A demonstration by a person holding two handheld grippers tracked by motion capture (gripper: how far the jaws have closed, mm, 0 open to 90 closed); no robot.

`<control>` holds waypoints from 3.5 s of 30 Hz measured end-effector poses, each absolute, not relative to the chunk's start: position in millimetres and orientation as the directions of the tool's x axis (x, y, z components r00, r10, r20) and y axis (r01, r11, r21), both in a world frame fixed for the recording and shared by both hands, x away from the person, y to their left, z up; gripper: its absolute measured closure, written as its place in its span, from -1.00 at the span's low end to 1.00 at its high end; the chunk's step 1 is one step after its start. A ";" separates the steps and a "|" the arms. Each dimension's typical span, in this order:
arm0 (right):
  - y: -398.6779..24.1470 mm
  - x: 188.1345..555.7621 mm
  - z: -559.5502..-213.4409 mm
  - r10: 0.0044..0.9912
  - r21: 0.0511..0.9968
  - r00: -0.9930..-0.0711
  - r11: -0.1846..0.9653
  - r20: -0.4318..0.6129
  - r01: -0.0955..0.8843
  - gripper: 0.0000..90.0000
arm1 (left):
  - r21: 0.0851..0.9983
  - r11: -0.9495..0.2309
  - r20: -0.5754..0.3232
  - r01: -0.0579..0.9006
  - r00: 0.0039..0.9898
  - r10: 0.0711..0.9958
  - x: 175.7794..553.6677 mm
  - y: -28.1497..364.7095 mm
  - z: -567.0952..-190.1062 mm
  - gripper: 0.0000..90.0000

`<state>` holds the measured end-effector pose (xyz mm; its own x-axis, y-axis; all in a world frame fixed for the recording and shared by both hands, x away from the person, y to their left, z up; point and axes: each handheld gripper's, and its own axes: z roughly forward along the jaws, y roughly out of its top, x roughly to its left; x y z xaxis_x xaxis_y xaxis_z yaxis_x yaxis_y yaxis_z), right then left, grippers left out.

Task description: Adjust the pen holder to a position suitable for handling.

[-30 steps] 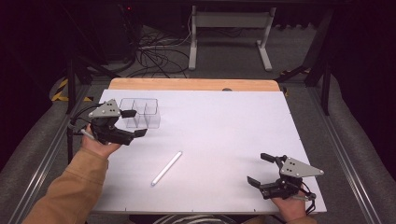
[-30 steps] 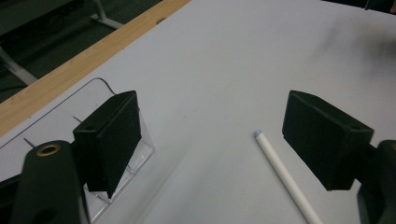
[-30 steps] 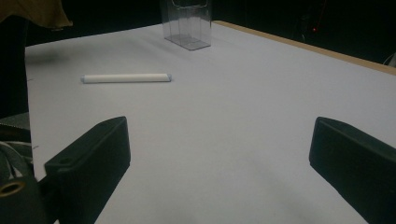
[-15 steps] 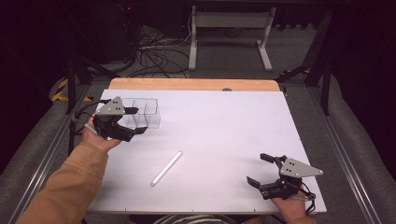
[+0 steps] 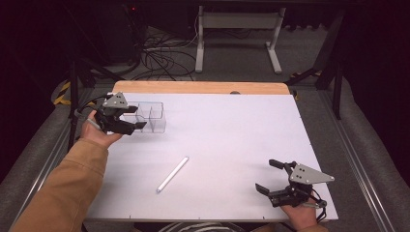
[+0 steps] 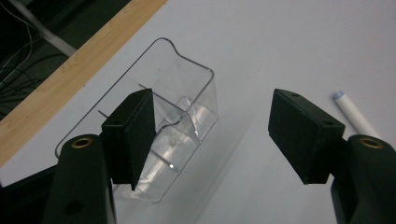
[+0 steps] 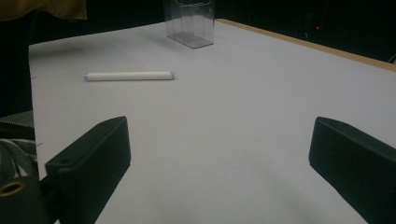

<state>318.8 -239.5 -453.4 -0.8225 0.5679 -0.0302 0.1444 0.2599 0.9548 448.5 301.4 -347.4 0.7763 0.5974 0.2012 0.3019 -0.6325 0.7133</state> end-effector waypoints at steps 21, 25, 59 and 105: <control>-238.7 318.8 -454.0 0.555 0.953 -0.831 0.265 -0.027 0.145 -0.86 | 0.557 -0.777 0.246 0.292 0.836 0.491 489.2 282.5 -370.0 -0.01; -238.8 318.9 -454.2 0.553 0.953 -0.833 0.264 -0.026 0.146 -0.86 | 0.528 -0.788 0.252 0.316 0.828 0.501 495.0 281.3 -377.5 0.04; -238.1 321.3 -456.6 0.537 0.951 -0.843 0.265 -0.010 0.158 -0.86 | 0.355 -0.886 0.314 0.297 0.855 0.413 501.4 267.6 -394.0 0.71; -238.7 320.2 -456.1 0.513 0.954 -0.858 0.257 -0.001 0.152 -0.86 | 0.362 -0.932 0.192 -0.015 0.980 0.059 459.8 109.9 -373.9 0.95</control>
<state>320.2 -238.7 -456.1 -0.8581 0.5134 -0.0011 0.1525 0.2569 0.9543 459.8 109.9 -373.9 0.9796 0.0587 0.1923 -0.0151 -0.9322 0.3616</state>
